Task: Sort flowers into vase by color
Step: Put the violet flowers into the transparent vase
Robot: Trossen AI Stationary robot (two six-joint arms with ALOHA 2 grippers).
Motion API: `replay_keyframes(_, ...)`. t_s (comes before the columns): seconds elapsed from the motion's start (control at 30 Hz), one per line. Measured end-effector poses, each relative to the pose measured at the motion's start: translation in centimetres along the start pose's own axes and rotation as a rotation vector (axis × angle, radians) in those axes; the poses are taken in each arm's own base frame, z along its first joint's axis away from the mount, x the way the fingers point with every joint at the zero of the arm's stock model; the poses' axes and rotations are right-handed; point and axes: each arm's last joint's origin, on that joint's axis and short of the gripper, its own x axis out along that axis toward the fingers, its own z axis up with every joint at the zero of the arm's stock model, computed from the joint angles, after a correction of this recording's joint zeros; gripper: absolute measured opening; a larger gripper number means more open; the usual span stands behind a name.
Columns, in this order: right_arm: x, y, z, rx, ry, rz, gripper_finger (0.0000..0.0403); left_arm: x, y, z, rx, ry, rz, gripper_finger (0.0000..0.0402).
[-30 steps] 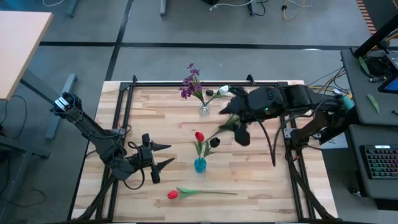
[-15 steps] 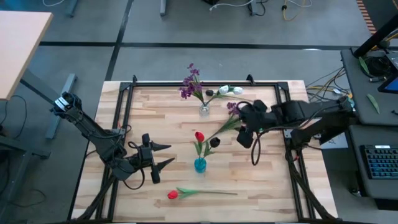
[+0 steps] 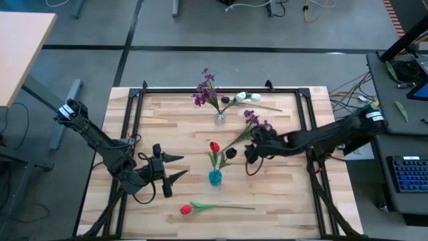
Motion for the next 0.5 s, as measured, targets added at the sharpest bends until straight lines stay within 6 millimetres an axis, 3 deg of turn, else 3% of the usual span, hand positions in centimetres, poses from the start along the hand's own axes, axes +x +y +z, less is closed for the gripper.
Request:
replay_keyframes(0.17, 3.7, 0.4, -1.0, 0.009, -0.199, 0.040, 0.0179, 0.0, 0.0, -0.1, 0.002, 0.001, 0.001, 0.0235)
replay_keyframes(0.5, 9.7, -0.8, -2.1, 0.025, -0.244, -0.098, 0.0121, 0.0, 0.1, -0.2, 0.014, 0.005, 0.002, 0.0235)
